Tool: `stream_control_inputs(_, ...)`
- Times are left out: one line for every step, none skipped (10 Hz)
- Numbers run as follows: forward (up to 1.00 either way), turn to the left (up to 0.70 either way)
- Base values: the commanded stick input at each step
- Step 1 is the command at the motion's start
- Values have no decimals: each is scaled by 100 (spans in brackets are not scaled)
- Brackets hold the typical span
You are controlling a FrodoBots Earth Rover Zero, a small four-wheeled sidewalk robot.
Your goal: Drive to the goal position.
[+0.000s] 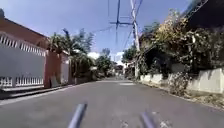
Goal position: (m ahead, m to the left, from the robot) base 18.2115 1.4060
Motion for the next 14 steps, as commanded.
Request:
stream_control_inputs(100, 0)
stream_control_inputs(100, 0)
stream_control_inputs(100, -4)
stream_control_inputs(100, -8)
stream_control_inputs(100, -13)
stream_control_inputs(100, -17)
stream_control_inputs(100, -21)
stream_control_inputs(100, -26)
stream_control_inputs(100, -30)
stream_control_inputs(100, -34)
stream_control_inputs(100, -38)
stream_control_inputs(100, -31)
stream_control_inputs(100, -16)
stream_control_inputs(100, 0)
